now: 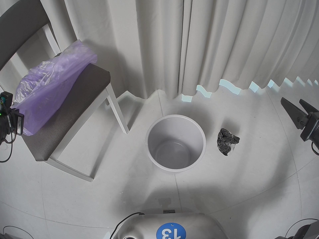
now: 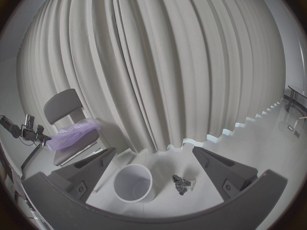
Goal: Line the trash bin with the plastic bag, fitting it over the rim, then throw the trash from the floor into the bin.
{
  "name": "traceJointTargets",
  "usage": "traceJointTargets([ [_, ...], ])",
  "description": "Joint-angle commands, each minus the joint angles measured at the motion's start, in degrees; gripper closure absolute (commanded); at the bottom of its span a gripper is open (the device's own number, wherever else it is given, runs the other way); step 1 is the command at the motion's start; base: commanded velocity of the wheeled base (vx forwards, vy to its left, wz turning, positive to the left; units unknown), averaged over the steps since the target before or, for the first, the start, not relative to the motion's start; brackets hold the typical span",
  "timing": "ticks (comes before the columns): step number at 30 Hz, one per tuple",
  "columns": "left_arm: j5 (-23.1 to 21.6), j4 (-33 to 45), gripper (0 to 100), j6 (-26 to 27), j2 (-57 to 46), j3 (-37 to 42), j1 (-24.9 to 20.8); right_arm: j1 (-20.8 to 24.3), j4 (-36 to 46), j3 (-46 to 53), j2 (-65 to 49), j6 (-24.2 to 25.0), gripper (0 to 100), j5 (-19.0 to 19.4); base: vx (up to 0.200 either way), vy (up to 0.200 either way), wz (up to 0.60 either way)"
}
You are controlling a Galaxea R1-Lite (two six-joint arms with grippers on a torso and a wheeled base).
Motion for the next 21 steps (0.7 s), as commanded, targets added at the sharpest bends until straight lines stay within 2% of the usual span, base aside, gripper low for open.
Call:
traceJointTargets([
  [1,-0.08,0.39,100,0.04,-1.28,-2.39,-0.59,1.74,-0.69,-1.96,4.39,-0.73,0,0.23,0.000,0.000,0.00],
  [7,-0.17,0.12,100,0.04,-1.37,-4.67,-2.61,2.97,-2.01,-3.54,9.31,-0.82,0,0.32,0.000,0.000,0.00],
  [15,-1.84,2.15,100,0.56,-2.87,-8.54,-4.80,3.05,-10.36,-2.40,13.70,-0.64,0,0.58,0.000,0.000,0.00],
  [17,-1.84,3.29,100,0.04,-3.66,-10.65,-7.18,3.23,-12.29,-2.05,14.41,-0.64,0,0.58,0.000,0.000,0.00],
  [21,-1.92,3.20,100,-0.40,-4.19,-11.97,-9.02,4.55,-12.47,-1.87,14.85,-0.29,0,0.58,0.000,0.000,0.00],
])
